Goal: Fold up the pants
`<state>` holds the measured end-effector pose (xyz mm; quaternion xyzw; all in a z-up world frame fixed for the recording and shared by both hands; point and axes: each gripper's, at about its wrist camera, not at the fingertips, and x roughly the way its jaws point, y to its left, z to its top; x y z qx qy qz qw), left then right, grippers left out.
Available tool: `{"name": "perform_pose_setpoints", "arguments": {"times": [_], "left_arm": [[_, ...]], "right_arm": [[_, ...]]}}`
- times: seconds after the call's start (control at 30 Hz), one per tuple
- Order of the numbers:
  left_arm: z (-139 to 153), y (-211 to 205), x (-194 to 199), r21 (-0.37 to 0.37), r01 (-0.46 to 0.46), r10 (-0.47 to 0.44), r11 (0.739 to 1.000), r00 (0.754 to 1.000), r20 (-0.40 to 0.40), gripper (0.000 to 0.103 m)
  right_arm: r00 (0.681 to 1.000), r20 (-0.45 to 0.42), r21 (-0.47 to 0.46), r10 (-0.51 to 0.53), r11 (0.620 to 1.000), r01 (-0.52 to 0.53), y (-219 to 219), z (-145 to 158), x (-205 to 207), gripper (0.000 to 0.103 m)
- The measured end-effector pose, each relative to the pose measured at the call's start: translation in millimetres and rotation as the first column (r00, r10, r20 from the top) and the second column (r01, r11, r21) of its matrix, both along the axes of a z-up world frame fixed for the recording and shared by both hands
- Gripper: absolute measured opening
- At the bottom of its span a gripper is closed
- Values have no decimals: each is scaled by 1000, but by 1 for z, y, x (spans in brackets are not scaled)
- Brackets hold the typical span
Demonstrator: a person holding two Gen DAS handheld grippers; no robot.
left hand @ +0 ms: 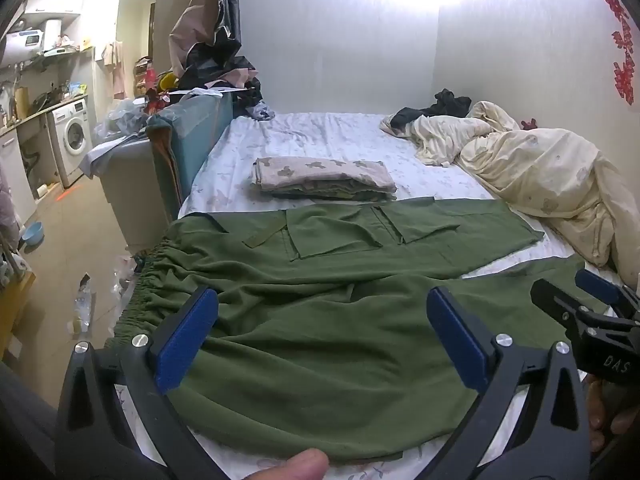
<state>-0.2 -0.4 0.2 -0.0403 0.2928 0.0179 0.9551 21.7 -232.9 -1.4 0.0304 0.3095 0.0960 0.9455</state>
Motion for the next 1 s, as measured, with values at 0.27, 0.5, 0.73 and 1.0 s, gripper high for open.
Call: {"name": "perform_pose_setpoints", "arguments": {"times": [0.27,0.5,0.73,1.0], "left_arm": [[0,0,0,-6,1,-1,1000,1000,-2,103],[0,1,0,-7,1,-1,1000,1000,-2,103],[0,1,0,-6,1,-1,1000,1000,-2,103],[0,1,0,-5,2,-2,1000,1000,1,103]], "right_arm": [[1000,-1,-5,0,1000,0,0,0,0,103],[1000,1,-6,-1,1000,1,-1,0,0,103],[1000,-1,-10,0,1000,0,1,0,0,103],[1000,-1,-10,0,1000,0,1,0,0,103]]}}
